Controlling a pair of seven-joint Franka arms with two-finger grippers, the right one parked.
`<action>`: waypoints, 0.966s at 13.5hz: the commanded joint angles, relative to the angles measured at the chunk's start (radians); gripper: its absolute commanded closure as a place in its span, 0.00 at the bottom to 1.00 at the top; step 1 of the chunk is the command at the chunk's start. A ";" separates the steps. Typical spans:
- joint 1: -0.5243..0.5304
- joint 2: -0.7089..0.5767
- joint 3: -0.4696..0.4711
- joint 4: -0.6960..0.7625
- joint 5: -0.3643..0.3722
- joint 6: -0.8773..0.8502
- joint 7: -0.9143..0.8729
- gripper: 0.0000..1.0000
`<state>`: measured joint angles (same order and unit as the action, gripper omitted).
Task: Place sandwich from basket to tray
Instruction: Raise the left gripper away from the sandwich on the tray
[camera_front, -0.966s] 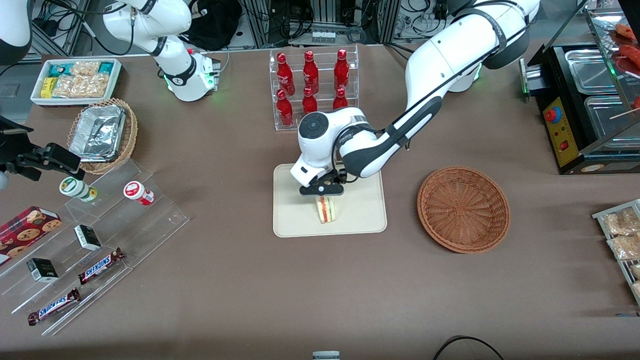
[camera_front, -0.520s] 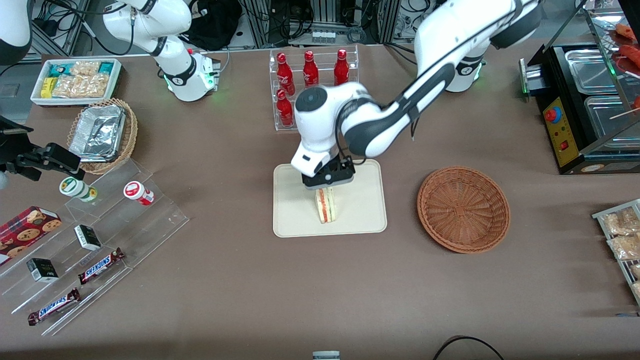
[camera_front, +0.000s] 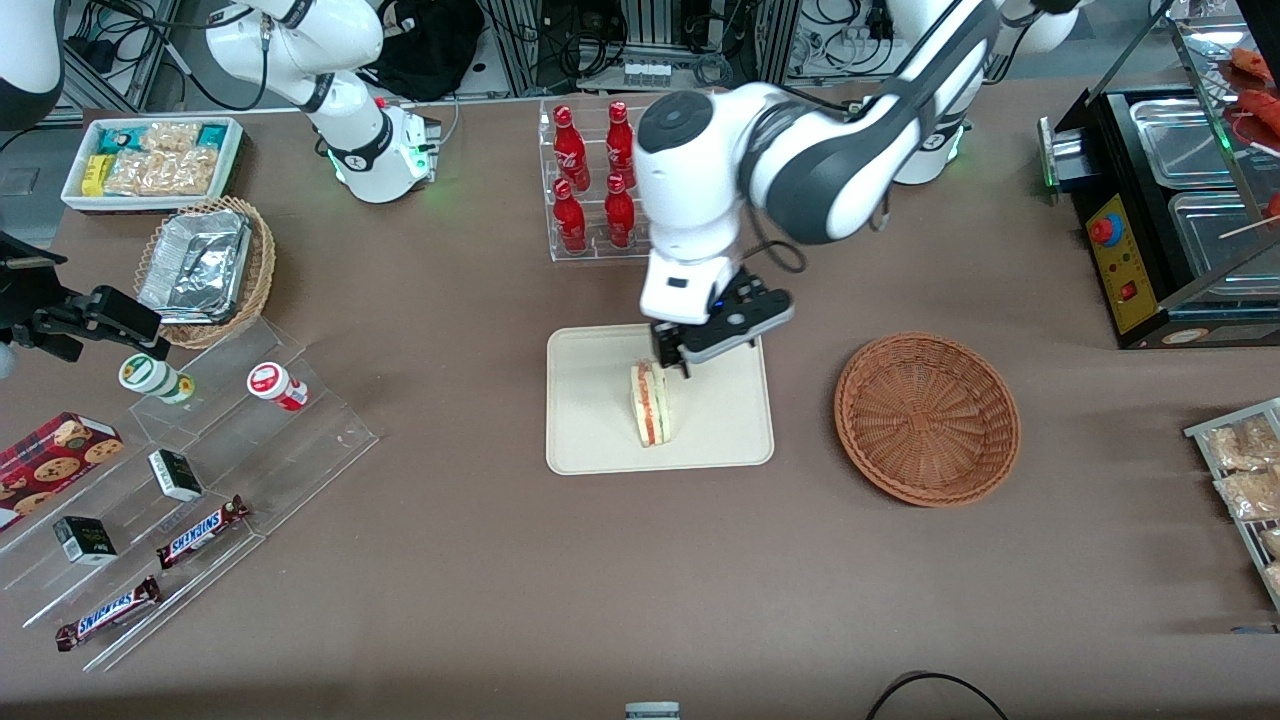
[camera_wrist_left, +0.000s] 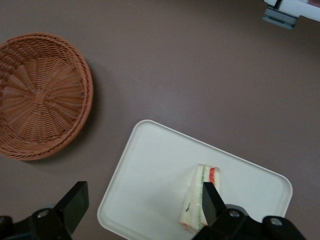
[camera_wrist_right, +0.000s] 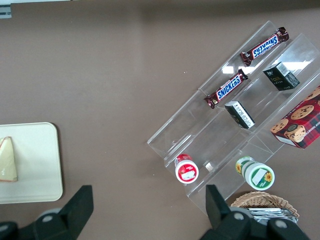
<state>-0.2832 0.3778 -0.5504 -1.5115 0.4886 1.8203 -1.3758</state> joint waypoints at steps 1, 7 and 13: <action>-0.004 -0.104 0.090 -0.023 -0.102 -0.099 0.133 0.00; -0.004 -0.266 0.363 -0.030 -0.304 -0.311 0.610 0.00; 0.001 -0.347 0.570 -0.044 -0.381 -0.411 1.015 0.00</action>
<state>-0.2778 0.0719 -0.0367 -1.5183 0.1433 1.4246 -0.4765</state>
